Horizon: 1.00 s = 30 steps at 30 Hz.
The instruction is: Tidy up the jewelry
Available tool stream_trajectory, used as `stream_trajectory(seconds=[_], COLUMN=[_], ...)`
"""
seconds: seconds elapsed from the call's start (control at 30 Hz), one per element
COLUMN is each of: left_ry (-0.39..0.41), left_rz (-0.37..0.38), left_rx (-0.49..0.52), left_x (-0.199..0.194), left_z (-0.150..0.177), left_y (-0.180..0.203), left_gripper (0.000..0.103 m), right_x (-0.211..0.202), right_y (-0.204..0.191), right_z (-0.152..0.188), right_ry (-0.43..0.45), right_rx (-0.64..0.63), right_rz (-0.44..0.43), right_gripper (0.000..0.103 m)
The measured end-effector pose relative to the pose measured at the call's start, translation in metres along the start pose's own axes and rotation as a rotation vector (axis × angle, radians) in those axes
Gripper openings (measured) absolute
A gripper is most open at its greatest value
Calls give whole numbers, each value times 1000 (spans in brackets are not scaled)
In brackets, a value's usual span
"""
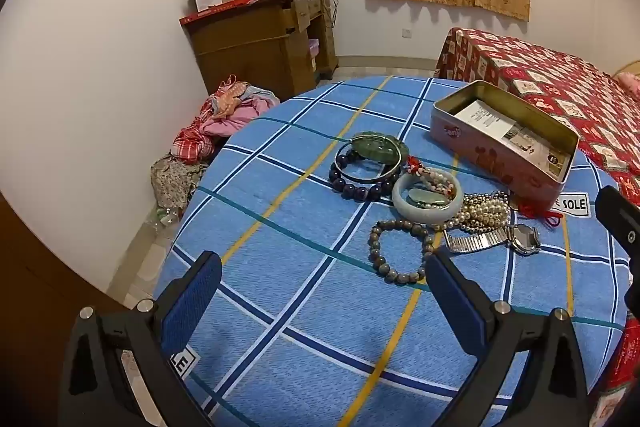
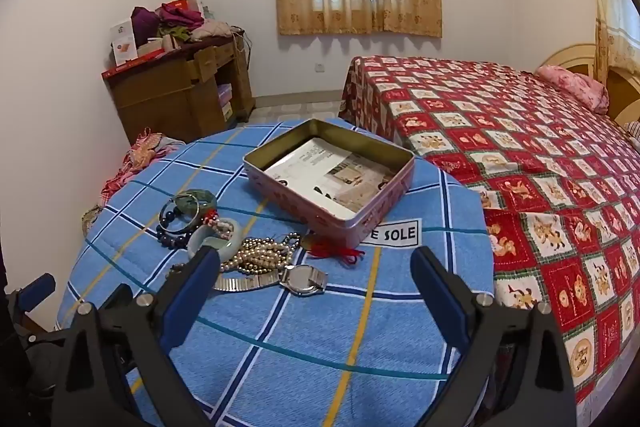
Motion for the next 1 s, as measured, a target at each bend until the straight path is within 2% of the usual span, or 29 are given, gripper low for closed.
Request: stream_trajectory(seconds=[0.2,0.3,0.57,0.73,0.77,0.9,1.0], left_ry=[2,11,152,239,240,198,100], left_rz=[8,37,111,139,141,118,86], left_rx=[12,0,-49,-59,-55,-39,-25], left_x=[3,3,-26,-50,-51,-39,-12], left_z=[-3,-6,-43,-60,-60,-56,-43], left_y=[2,4,5,5,6,8,5], left_gripper=[102,102,102,102,102,102,102], right_x=[4,6,-12,-15,-18,-13,-1], right_y=[7,10,3,8,10,16,26], right_z=[2,3,-20,-26,-28,-27,-16], right_ry=[-5,-2,91,105,133,125,60], right_rx=[-1,11,-19,4,-13,-43,-78], right_rz=[10,6,32,25,37,58,74], right_gripper=[98,98,98,98,98,98,98])
Point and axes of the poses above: each gripper's, at about its wrist camera, not at the fingertips, and x roughly the way its jaws point, y to its right, z to its underside, the point moved 7 cm from there along x, roughly the way its jaws point, and after that the axes turned 2 degrees about y, right-handed, at the moved point
